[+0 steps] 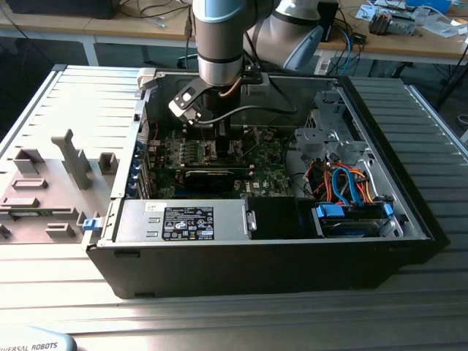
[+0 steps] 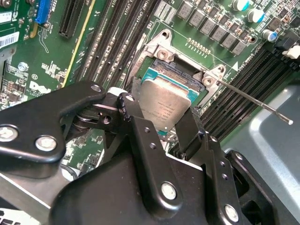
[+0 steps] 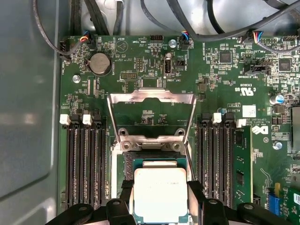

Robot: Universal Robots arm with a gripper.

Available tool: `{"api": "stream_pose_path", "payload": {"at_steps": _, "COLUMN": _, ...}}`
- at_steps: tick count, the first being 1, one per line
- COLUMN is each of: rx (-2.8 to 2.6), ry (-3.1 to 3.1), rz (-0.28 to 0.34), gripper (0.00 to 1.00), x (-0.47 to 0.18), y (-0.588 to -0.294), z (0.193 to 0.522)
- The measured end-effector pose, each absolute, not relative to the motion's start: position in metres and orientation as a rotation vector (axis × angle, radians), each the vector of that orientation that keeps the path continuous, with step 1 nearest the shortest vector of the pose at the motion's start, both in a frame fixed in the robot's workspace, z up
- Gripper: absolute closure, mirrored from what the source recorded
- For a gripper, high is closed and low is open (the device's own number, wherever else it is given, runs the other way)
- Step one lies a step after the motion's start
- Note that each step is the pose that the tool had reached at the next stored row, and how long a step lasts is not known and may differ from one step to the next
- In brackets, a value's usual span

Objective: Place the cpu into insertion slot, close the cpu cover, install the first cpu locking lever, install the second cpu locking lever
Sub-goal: 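Place the cpu into insertion slot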

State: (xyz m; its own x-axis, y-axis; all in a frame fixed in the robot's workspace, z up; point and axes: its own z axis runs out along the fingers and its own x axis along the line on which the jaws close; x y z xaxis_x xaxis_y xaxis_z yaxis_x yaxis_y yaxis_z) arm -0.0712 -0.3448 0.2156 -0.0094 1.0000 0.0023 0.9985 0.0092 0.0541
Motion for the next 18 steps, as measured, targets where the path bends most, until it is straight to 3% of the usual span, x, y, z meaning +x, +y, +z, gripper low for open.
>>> {"api": "stream_pose_path", "payload": {"at_steps": 18, "rx": 2.185, "ry": 2.205, "rz": 0.062, "gripper": 0.46, "x": -0.0722, "y": -0.3420, "z": 0.2089}}
